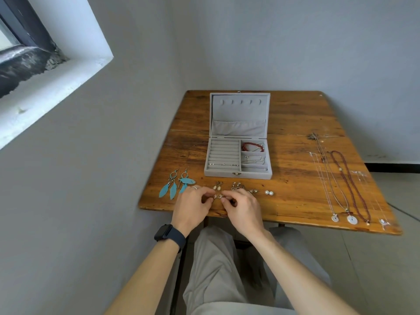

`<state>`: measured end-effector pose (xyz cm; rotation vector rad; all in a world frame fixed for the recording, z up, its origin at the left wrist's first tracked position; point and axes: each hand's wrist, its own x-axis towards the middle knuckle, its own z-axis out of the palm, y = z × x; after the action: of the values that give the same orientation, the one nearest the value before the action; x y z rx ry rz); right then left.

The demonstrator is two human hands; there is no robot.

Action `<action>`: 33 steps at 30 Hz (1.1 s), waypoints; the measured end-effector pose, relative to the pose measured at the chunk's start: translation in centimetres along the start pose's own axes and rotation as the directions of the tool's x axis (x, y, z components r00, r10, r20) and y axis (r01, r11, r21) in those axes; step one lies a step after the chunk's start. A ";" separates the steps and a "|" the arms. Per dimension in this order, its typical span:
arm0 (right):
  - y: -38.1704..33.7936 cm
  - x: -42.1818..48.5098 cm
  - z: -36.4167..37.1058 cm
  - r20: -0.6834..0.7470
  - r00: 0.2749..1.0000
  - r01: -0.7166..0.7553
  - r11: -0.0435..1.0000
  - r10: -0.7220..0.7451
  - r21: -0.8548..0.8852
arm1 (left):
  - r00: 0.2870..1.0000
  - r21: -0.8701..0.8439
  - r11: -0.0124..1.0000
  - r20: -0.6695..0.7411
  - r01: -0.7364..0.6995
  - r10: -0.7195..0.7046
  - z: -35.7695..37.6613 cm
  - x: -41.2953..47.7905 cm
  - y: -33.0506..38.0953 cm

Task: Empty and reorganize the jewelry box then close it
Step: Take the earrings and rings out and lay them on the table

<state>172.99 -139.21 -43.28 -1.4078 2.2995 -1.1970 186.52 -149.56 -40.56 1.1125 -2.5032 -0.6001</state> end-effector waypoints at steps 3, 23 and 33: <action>-0.1 0.1 0.0 0.002 1.000 -0.010 1.000 0.010 -0.004 | 1.000 0.020 1.000 0.010 -0.001 0.001 -0.1 0.1 0.1; -0.2 0.4 0.2 0.007 1.000 -0.007 0.999 0.007 -0.040 | 0.996 0.137 0.990 0.077 -0.043 0.033 -1.3 0.6 -0.1; -0.1 0.3 -0.1 0.026 1.000 -0.008 1.000 0.008 0.002 | 0.998 0.114 0.993 0.067 -0.014 0.006 -1.1 0.5 0.0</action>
<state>172.83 -139.44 -43.09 -1.4043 2.2837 -1.1714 186.68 -150.23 -39.56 1.1370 -2.6285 -0.5039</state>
